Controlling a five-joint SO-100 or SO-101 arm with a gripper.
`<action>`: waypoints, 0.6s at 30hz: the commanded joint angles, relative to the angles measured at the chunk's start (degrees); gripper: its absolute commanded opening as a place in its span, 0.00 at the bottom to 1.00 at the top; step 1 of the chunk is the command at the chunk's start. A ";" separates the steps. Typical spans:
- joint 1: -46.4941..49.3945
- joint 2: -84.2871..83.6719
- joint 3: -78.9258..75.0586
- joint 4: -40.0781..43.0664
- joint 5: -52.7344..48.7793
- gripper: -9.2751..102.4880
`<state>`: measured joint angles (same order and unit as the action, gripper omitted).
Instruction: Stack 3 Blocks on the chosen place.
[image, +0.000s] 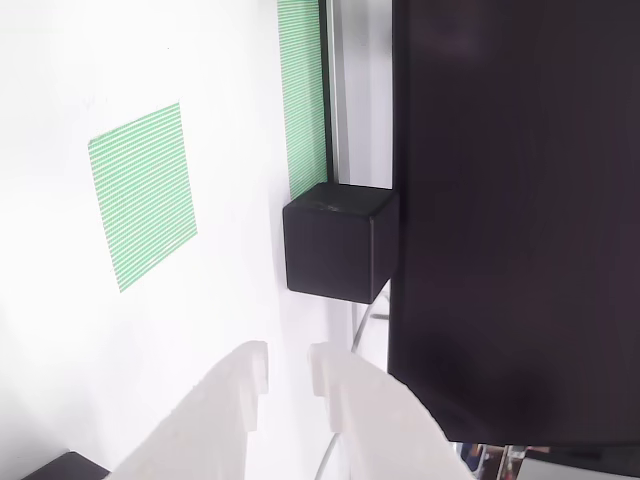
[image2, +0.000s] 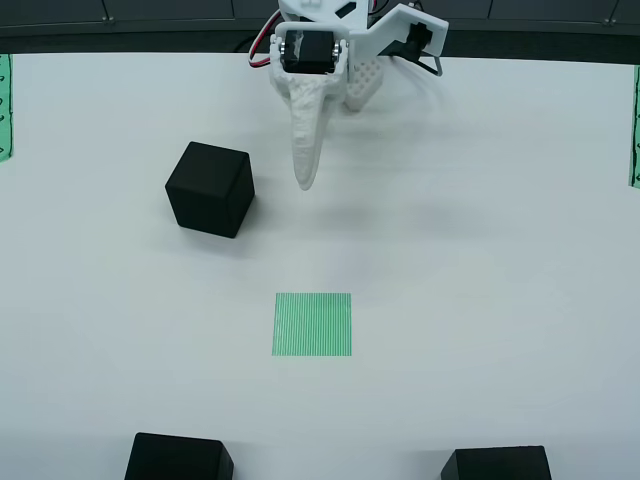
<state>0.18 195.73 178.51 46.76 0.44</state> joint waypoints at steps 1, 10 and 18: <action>-0.26 1.14 1.85 0.26 -0.26 0.08; -0.26 1.14 1.85 0.26 0.53 0.08; -0.70 1.14 1.85 0.44 0.62 0.08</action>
<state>0.18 195.73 178.51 46.76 0.44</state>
